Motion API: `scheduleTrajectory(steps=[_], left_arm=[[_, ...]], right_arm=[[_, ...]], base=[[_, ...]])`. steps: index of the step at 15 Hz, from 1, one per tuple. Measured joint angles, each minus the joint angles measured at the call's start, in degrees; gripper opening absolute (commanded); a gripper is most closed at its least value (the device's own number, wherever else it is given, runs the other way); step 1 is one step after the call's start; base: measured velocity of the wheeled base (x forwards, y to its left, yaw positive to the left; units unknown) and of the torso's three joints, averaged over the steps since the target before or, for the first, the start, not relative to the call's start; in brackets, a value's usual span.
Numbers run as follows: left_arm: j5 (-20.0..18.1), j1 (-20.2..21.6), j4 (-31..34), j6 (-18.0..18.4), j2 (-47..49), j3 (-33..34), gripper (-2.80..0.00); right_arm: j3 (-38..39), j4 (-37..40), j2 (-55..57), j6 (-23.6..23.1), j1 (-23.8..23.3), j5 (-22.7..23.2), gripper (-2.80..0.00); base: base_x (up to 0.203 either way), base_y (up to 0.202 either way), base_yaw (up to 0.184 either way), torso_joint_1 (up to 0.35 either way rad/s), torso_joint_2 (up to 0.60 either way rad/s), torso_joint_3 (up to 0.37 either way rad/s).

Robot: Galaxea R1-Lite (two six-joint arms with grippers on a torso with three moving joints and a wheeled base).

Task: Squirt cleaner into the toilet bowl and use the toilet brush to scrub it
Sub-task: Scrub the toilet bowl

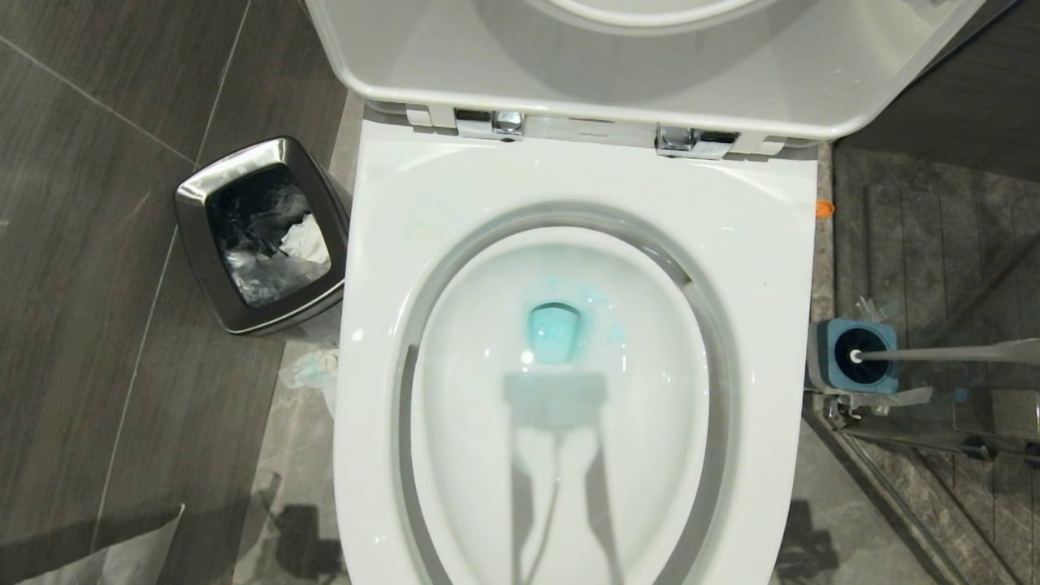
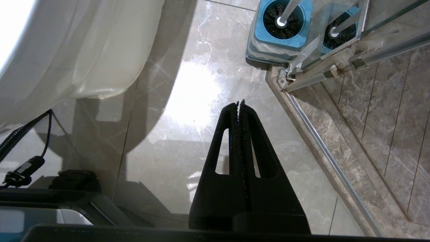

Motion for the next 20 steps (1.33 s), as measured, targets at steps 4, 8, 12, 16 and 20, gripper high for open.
scheduleTrajectory(steps=[4, 8, 12, 16, 20], left_arm=[[0.00, 0.00, 0.00, -0.02, 0.00, 0.00, -2.80], [0.02, 0.00, 0.02, -0.02, 0.00, 0.00, -2.80], [0.02, 0.00, 0.00, -0.06, 0.00, 0.00, -2.80], [0.00, 0.00, 0.02, -0.07, 0.00, 0.00, -2.80], [0.02, 0.00, 0.02, -0.05, 0.00, 0.00, -2.80]], right_arm=[[0.00, 0.00, 0.02, -0.03, 0.00, -0.01, -2.80], [0.00, -0.01, 0.02, 0.00, 0.00, -0.04, -2.80], [0.00, 0.00, 0.02, -0.01, 0.00, 0.00, -2.80], [0.00, 0.00, 0.02, -0.01, 0.00, -0.05, -2.80], [0.00, 0.00, 0.02, -0.01, 0.00, -0.07, -2.80]], base=[[0.000, 0.000, 0.000, 0.000, 0.00, 0.000], [0.000, 0.000, 0.000, 0.000, 0.00, 0.000], [0.000, 0.000, 0.000, 0.000, 0.00, 0.000], [0.000, 0.000, 0.000, 0.000, 0.00, 0.000], [0.000, 0.000, 0.000, 0.000, 0.00, 0.000]])
